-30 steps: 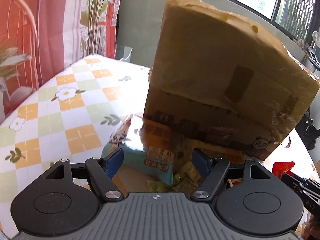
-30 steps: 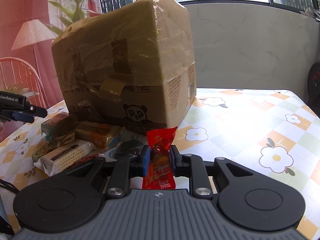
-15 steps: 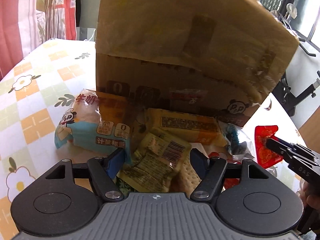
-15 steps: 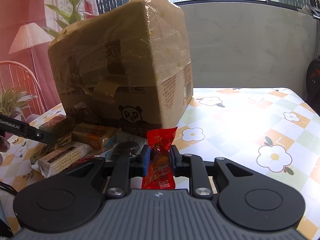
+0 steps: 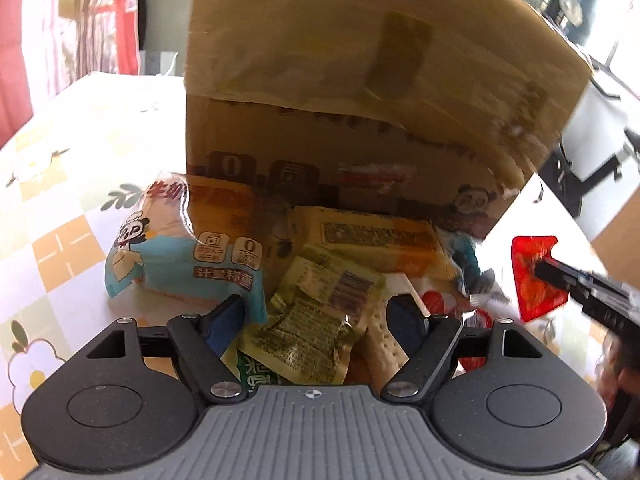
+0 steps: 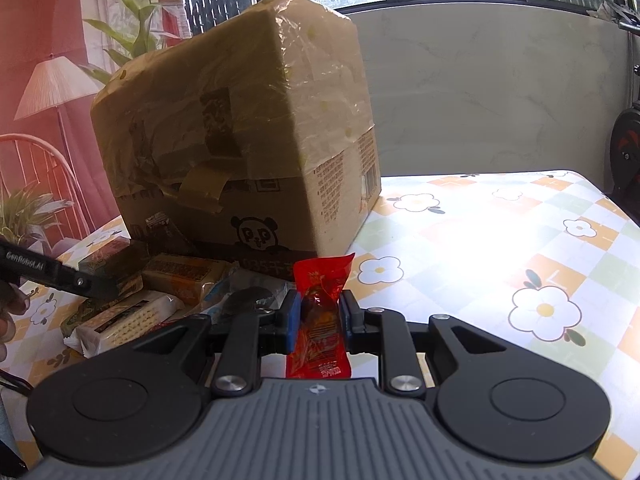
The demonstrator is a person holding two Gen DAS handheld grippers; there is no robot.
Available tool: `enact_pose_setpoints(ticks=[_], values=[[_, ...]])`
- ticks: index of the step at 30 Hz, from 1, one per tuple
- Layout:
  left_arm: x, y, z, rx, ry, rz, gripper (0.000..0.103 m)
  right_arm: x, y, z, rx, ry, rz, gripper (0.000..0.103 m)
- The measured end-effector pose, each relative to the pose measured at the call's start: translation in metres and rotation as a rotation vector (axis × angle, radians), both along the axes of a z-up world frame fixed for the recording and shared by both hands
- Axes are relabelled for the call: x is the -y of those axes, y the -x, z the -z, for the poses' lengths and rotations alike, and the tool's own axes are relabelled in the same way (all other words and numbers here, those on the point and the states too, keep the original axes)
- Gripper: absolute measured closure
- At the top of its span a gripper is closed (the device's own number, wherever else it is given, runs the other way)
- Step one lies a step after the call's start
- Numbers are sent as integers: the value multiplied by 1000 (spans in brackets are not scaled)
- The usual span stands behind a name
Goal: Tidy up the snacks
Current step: 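Grasp the gold foil packet with the left gripper while the right gripper holds the red packet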
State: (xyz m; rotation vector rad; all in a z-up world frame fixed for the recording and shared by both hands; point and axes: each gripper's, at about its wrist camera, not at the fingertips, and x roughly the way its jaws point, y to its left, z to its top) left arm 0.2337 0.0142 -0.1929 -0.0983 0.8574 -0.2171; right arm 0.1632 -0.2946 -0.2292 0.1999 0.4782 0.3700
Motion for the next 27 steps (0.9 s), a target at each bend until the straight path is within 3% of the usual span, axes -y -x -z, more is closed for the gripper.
enact_pose_setpoints(ticks=[2,14,23,27], values=[[5,2,1,16,-34,18,22,0,0,0,-1,-2,1,81],[-15,1,3,-1,18,37,27,0,0,0,-4,-2,1,81],[2,2,11,8,-130,83,34,0,-1,1,-12,-4,3,81],[1,3,13,15,-127,68,34,0,-2,1,-15,-3,0,81]])
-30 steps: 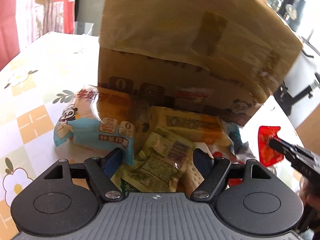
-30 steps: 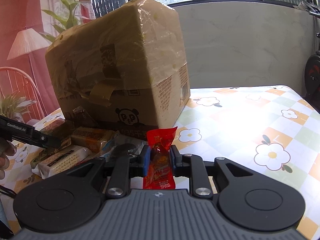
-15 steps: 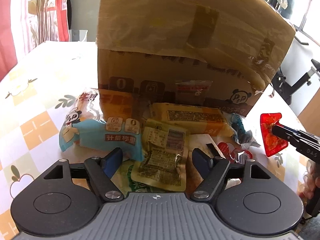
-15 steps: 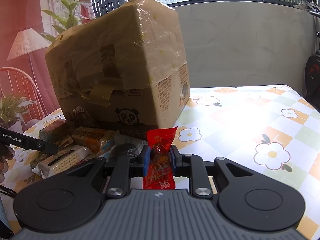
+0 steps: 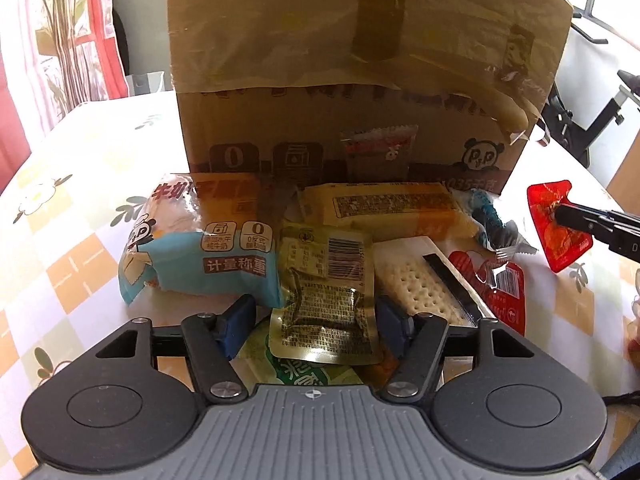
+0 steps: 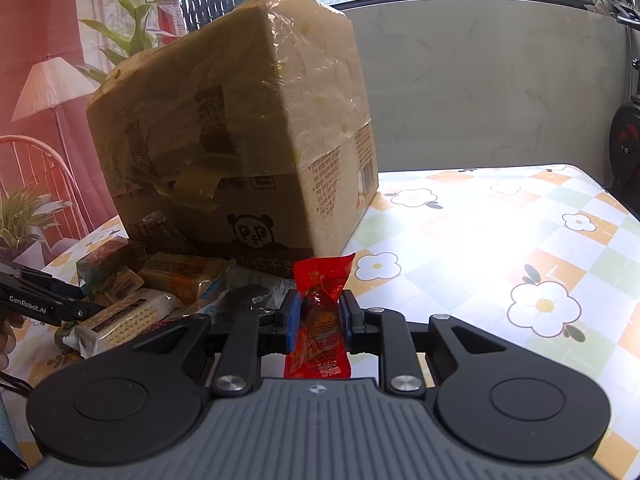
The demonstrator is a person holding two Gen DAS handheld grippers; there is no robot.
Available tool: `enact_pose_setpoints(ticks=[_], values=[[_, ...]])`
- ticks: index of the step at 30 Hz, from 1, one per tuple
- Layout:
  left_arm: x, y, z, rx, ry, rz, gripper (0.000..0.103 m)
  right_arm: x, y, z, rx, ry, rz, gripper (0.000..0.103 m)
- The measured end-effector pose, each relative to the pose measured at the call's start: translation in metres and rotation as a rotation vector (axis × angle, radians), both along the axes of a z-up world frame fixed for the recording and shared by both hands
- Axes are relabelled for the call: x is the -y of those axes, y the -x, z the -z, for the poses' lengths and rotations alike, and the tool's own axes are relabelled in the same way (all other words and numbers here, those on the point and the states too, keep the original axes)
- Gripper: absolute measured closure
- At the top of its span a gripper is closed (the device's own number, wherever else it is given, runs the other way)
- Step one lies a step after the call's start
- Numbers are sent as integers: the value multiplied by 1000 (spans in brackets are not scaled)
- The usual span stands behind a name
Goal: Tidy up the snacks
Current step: 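Grasp the gold foil packet with the left gripper while the right gripper holds the red packet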
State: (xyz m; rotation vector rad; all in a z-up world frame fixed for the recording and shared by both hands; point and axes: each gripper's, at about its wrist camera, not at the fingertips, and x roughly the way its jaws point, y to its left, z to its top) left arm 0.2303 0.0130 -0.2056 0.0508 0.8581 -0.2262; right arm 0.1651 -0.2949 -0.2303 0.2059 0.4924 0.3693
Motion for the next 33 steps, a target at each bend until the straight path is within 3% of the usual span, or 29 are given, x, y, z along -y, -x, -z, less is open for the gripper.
enact_pose_setpoints(ticks=[9,11,17,23,33], values=[[13,2,5,36,-70,-7,35,0,-2,0,-6,2,-6,81],[13,3,5,44,-75,-9,45,0,-2,0,-6,2,-6,81],[6,9,-6,65,-33,-6,51,0,-3,1,-8,1,-6,81],[2,19,-25,102,-21,-6,52,0,-3,1,-9,2,-7,81],[-2,36,-43,104,67,37,52,-1,-4,2,-11,16,1,81]])
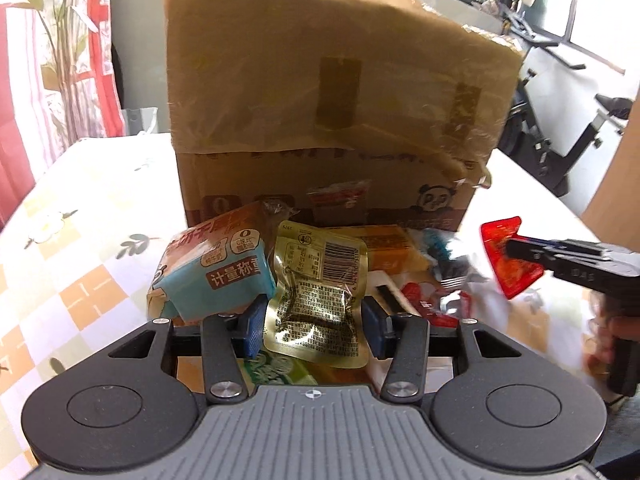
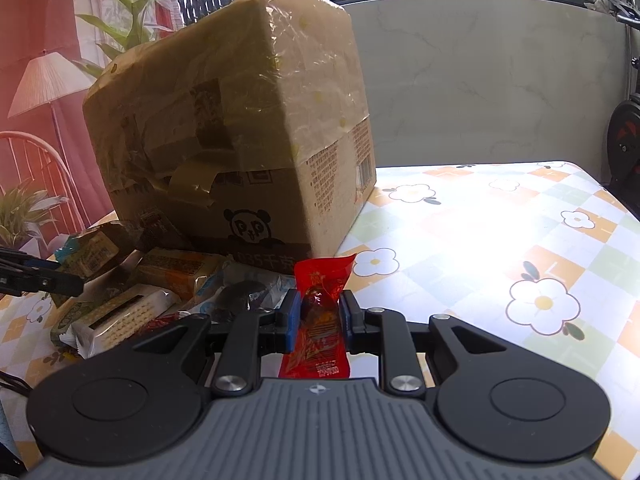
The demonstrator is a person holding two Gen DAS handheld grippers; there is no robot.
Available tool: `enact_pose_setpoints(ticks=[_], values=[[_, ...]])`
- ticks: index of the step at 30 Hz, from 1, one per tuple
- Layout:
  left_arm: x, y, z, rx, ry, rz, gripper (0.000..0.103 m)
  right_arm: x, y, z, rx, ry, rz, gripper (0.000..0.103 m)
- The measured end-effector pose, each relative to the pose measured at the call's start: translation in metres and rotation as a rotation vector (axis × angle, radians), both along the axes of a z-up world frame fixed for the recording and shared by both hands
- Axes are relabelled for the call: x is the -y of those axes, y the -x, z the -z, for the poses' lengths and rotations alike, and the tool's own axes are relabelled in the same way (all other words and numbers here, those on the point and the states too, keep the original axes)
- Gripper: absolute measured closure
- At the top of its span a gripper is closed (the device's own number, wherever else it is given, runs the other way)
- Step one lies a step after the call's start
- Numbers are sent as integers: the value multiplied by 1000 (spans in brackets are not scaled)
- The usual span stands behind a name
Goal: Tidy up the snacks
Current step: 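Grasp the gold foil packet with the left gripper while the right gripper holds the red packet, then lift and carry the gold packet and red packet over the box with both grippers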
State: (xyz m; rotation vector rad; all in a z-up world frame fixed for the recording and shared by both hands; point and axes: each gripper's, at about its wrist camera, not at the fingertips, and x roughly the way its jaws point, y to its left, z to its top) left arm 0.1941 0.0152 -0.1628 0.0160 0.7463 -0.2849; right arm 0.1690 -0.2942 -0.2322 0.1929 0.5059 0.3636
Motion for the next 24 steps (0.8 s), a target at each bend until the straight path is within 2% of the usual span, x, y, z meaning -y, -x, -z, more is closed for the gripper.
enact_pose_setpoints(ticks=[7,11,15,24], values=[[1,2,2,13,68,20,51,0,0,1,-5,15,12,81],[-3,-3,-6,65,90,-1,51,0,0,1,-8,20,14,81],[-17,-12,-19,73,181,-60,50,0,-2,2,-13,20,14,80],[1,-6,-18,29,234,17,50,0,-3,2,-14,17,10,80]])
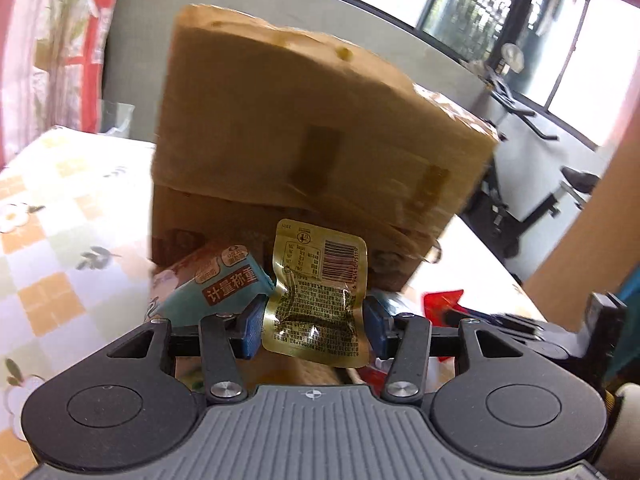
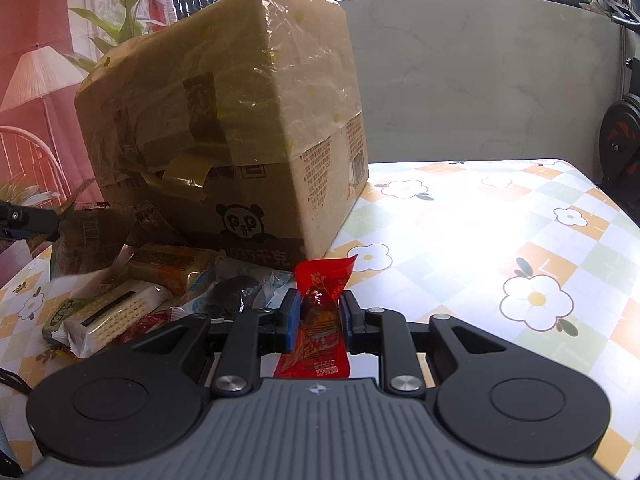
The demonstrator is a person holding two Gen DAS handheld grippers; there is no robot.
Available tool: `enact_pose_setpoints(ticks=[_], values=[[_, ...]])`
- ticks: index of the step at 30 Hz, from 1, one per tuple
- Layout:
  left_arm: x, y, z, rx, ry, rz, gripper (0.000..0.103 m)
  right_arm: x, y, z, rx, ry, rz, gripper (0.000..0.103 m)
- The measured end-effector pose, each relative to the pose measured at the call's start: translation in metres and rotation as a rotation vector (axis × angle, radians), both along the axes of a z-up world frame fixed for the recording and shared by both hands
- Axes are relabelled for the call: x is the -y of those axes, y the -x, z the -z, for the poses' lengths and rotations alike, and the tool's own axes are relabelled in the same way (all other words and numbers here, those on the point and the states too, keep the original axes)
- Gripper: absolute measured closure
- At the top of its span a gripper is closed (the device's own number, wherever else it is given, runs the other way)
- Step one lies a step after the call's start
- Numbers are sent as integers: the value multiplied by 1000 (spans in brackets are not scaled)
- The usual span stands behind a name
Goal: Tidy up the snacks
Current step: 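Lift and carry the gold packet and red packet over the box with both grippers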
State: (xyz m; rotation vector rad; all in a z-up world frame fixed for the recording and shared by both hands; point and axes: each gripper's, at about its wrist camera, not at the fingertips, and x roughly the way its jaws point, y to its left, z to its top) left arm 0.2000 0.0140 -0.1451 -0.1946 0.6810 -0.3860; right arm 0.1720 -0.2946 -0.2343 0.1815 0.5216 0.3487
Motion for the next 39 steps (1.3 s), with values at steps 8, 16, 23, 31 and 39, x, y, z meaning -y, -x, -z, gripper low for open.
enact_pose_setpoints(ticks=[8,16,23,31,39], values=[[14,4,-12,100,-81,19,50,2,1,1,0,-10,-3,80],[7,-1,-22,143,-79,-35,50,2,1,1,-1,-17,-4,80],[5,1,-22,141,-87,-45,50,2,1,1,-1,-18,-4,80],[0,6,-31,167,-92,-54,50,3,14,-10,25,-13,24,83],[-5,10,-45,225,-61,-61,50,25,35,-55,128,-92,77,84]])
